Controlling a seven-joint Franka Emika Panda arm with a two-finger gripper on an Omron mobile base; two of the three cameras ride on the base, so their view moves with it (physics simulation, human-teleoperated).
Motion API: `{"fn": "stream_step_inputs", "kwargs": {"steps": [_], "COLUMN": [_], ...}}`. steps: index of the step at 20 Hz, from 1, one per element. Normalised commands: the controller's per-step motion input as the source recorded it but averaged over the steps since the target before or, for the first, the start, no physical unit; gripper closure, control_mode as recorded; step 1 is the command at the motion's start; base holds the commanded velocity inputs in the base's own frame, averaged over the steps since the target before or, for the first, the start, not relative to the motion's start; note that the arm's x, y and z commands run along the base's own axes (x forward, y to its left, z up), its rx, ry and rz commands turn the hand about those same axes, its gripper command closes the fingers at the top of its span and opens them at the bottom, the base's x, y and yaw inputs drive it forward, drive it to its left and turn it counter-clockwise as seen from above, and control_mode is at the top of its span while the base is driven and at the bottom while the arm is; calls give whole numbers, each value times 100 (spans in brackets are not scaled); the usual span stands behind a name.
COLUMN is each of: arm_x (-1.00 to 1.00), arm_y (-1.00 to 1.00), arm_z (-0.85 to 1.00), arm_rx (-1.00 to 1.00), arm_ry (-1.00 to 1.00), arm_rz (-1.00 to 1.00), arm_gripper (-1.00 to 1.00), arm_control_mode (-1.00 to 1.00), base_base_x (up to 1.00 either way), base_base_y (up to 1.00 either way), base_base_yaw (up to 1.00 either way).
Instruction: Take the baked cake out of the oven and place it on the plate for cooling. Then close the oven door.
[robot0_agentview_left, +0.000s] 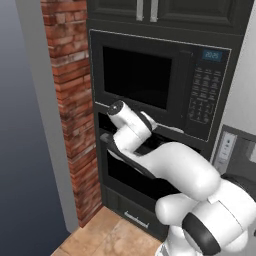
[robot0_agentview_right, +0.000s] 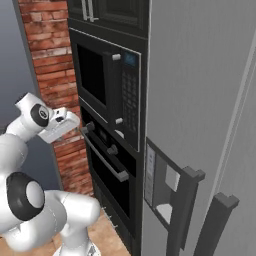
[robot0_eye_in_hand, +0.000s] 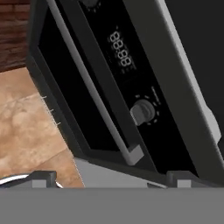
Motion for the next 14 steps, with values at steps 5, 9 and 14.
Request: {"fn": "stream_step_inputs", "kwargs": {"steps": [5,9,14], "arm_x": [23,31,25], "arm_y": [-1,-8,-33], "arm_z": [-72,-58,-53], "arm_rx": [-11,-10,-5], "arm_ry": [0,0,0], "arm_rz": [-1,0,0], "arm_gripper": [-100,-100,-100], "arm_control_mode": [-100,-100,-100], "base_base_x": [0,0,0], "base_base_y": [0,0,0], "base_base_yaw": [0,0,0]}}
